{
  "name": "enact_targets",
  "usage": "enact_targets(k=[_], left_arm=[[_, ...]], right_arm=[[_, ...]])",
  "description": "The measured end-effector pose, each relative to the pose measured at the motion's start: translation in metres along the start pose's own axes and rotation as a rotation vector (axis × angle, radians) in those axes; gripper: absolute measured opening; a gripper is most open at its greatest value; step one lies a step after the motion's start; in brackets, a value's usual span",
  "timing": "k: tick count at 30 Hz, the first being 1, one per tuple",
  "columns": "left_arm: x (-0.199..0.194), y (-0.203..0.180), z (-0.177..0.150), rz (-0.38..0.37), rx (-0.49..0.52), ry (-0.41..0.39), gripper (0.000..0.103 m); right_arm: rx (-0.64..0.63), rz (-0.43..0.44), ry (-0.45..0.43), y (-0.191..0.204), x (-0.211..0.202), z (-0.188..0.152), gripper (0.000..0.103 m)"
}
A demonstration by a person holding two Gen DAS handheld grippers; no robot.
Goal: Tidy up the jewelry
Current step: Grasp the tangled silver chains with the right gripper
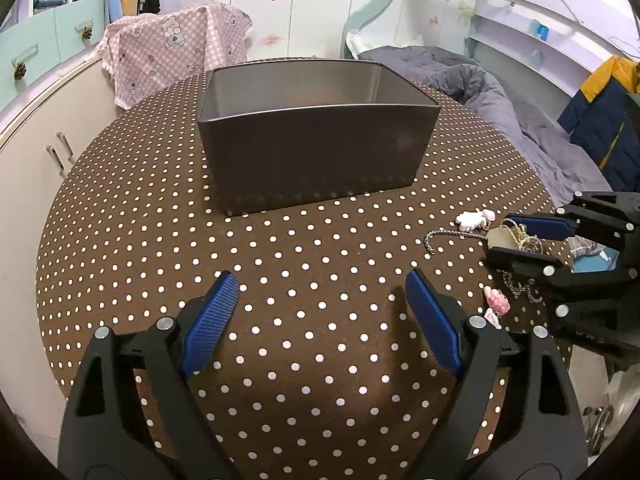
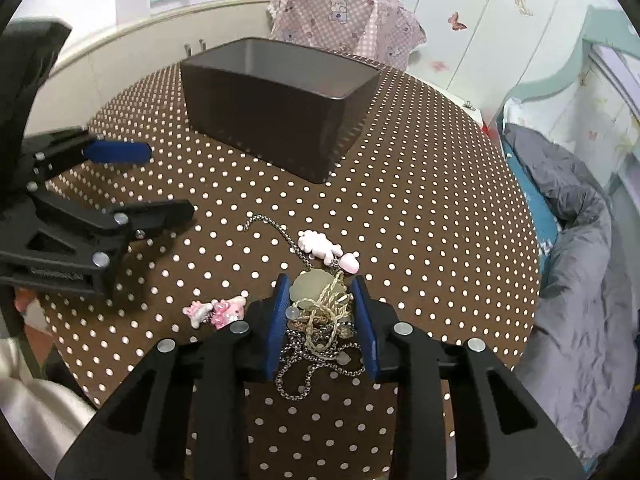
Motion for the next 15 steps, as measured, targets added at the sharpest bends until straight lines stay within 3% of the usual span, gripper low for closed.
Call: enact_targets(k=[9, 15], left_arm=[[0.002, -0.003, 0.007, -0.014, 0.008, -0.003, 0.085], [0.000, -0.014, 0.015, -0.057, 0.030, -0.018, 0.085]], right_arm=[[0.126, 0.083, -0.088, -0.023, -0.032, 0.010, 0.029], [0.177, 0.095, -0.150, -0.041, -0.053, 0.021, 0.029]])
Point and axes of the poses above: each gripper's, at about its wrist camera, not at the fingertips, and x roughly the way its jaws point, y to its left, z to its top, the point moved 3 cm from there along x, roughly the way its jaws point, and after that the axes turned 5 degrees about x, right-handed, at the moved point
